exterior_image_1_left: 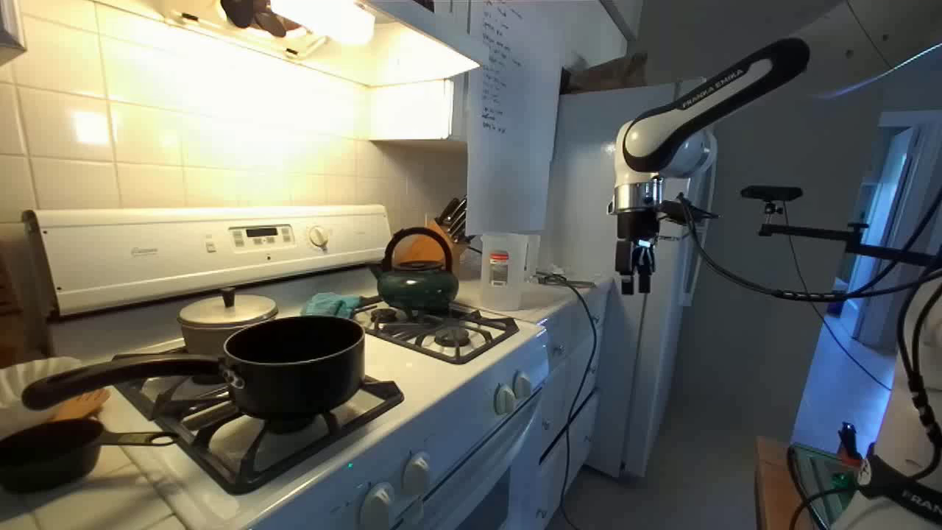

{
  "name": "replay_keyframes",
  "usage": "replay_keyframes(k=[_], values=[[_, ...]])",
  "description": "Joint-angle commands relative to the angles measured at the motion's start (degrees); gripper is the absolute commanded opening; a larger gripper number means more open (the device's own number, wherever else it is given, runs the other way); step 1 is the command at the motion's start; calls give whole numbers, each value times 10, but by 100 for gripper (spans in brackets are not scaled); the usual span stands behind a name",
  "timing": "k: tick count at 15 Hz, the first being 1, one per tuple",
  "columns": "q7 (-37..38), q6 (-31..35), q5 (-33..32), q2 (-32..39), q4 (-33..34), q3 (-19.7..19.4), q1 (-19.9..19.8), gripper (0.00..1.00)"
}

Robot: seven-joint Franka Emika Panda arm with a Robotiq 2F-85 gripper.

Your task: Move the jar and the tea kettle to the left

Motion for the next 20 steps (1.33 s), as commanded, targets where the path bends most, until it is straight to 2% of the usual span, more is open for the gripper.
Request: replay_keyframes(k=[1, 13, 16, 20], values=[[-2, -1, 2, 1, 1, 8, -9, 100], [-2, -1, 2, 1, 1, 8, -9, 100], [77, 44, 32, 10, 15, 11, -14, 100], [136, 107, 57, 53, 78, 3, -26, 100]])
